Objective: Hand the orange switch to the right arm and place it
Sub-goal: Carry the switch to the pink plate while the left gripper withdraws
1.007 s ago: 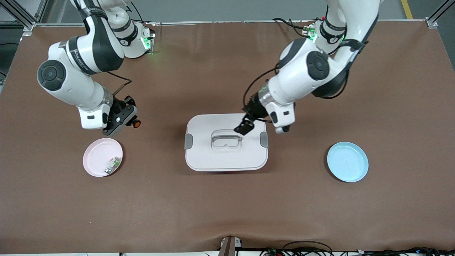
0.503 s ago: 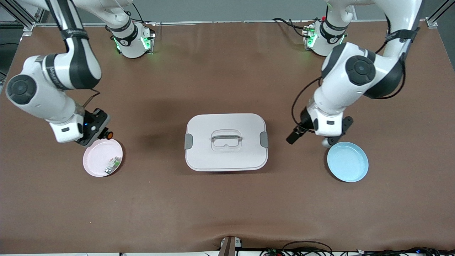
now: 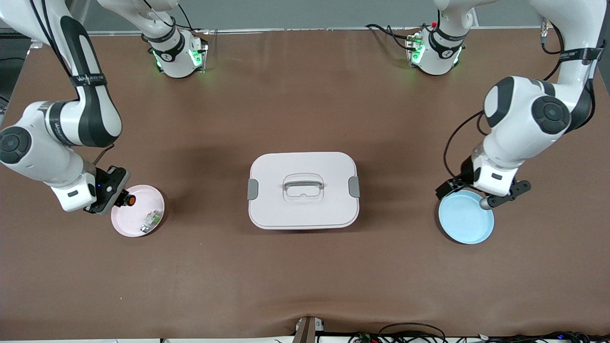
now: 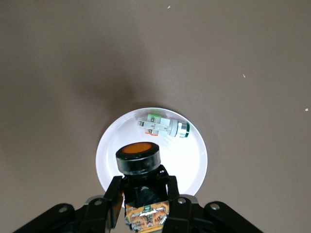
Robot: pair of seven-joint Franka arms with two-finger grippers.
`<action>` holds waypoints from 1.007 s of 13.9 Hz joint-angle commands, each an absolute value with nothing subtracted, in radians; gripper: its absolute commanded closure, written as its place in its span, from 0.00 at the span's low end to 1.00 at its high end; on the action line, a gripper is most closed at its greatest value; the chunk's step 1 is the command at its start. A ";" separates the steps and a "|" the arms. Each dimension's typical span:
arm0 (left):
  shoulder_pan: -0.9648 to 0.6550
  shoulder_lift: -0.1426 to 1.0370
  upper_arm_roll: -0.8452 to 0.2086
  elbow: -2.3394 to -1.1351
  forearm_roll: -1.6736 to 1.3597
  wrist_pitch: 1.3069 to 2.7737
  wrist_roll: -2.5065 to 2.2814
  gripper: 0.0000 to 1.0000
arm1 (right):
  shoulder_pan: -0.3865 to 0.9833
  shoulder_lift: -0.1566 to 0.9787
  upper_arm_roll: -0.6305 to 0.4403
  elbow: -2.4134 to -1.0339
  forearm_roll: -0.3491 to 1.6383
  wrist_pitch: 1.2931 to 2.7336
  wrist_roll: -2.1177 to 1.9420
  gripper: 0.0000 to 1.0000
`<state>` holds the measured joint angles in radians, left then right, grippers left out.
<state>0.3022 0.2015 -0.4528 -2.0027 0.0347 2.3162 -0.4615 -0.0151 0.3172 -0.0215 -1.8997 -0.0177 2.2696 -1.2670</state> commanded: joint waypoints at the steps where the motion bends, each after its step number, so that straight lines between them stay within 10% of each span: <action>1: 0.414 0.129 -0.466 -2.149 0.043 2.400 -0.174 0.00 | -0.047 0.362 -0.003 -1.891 -0.032 2.337 -1.337 1.00; 14: 0.459 0.029 -0.465 -2.234 0.040 2.458 -0.100 0.00 | -0.113 0.440 -0.006 -2.037 -0.034 2.632 -1.393 1.00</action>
